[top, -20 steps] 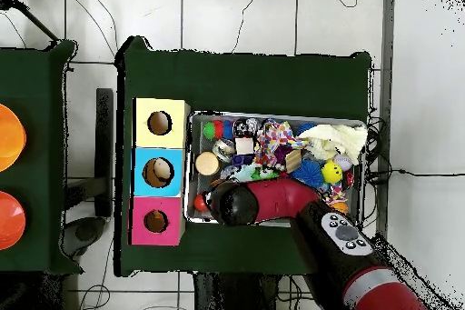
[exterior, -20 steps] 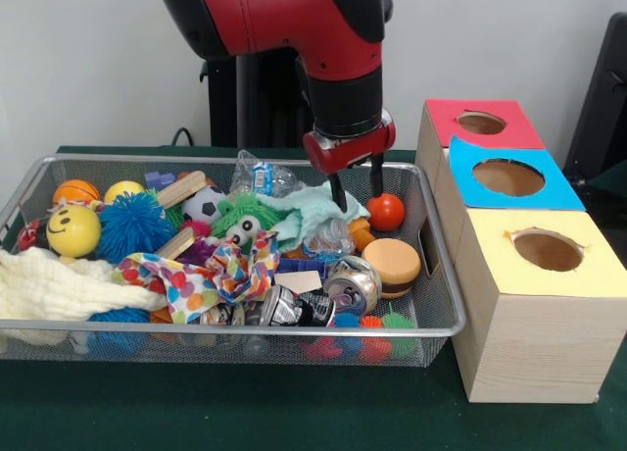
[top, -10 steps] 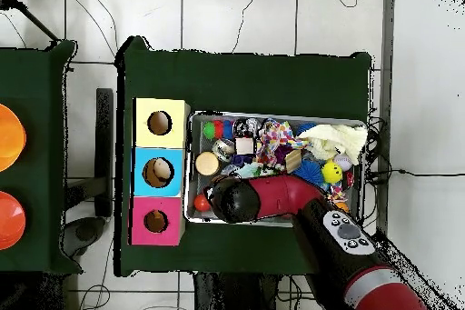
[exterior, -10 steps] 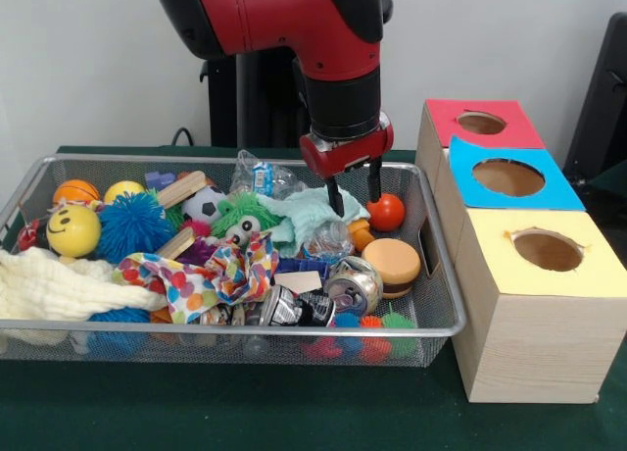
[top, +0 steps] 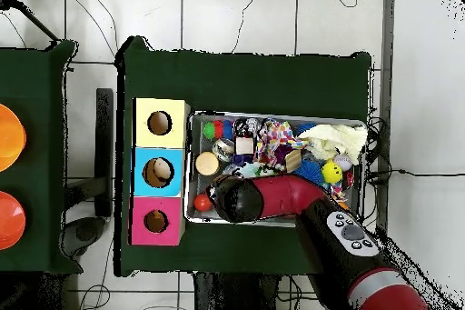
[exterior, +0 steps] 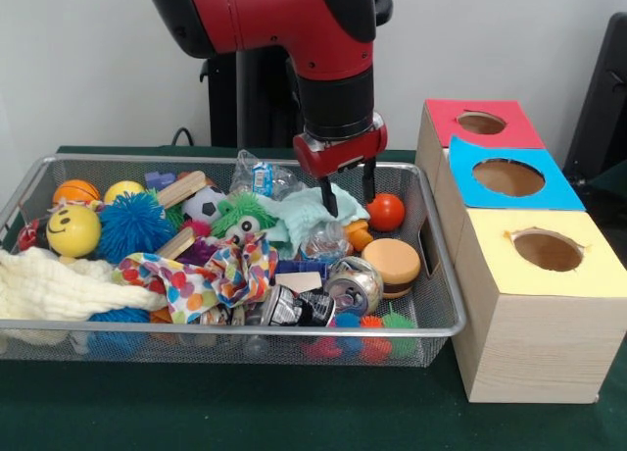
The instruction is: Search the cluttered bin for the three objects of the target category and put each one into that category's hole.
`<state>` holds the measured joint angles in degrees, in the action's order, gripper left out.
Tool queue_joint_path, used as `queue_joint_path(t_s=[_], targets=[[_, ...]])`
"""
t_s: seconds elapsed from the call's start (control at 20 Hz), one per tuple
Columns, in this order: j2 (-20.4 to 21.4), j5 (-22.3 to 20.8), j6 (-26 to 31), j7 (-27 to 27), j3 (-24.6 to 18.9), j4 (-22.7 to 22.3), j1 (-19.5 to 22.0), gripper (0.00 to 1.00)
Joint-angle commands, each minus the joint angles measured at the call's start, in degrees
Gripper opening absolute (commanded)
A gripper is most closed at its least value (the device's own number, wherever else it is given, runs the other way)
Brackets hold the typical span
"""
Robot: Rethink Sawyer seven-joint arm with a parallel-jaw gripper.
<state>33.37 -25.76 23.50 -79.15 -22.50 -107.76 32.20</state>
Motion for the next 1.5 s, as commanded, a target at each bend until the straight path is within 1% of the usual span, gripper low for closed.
queue_joint_path(t_s=[0.05,0.35,1.15,1.5], targets=[[0.7,-4.1,2.1,2.8,-1.3,6.4,2.4,1.0],[0.6,-4.4,2.4,4.1,-2.3,6.2,3.6,1.0],[0.8,-5.3,0.6,1.7,-1.4,5.8,2.2,1.0],[0.6,-5.6,-0.3,1.0,-1.8,5.1,2.6,1.0]])
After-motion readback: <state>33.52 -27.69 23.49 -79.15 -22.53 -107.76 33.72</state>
